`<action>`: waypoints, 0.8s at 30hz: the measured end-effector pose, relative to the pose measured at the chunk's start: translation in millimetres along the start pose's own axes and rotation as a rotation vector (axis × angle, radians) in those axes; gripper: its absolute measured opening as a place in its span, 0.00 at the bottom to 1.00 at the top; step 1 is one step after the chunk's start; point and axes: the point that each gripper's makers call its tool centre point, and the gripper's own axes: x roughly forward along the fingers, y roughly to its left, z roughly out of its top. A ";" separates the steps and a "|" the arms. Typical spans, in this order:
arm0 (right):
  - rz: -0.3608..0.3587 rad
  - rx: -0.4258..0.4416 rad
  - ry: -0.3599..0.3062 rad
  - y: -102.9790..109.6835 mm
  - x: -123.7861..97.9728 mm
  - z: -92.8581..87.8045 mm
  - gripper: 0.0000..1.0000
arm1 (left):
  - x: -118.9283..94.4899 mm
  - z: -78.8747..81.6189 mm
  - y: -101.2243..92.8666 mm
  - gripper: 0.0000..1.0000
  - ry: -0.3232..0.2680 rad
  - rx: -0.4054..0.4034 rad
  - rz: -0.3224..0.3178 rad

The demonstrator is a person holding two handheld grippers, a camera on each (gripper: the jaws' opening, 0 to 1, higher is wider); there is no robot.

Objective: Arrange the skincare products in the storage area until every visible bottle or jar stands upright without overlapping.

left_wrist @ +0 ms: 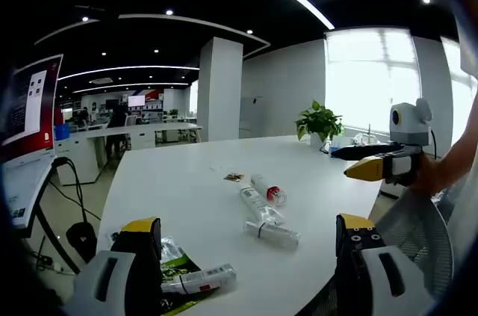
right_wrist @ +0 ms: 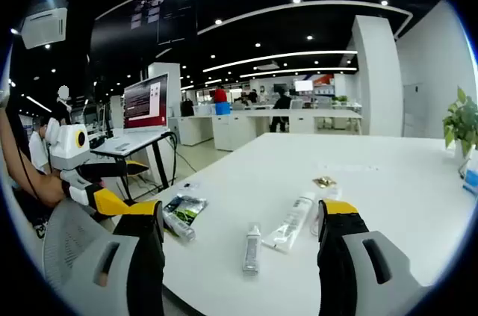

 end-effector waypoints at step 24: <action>0.058 -0.039 0.044 18.0 6.0 -8.5 0.79 | 2.8 -9.1 2.8 1.00 0.035 0.005 0.012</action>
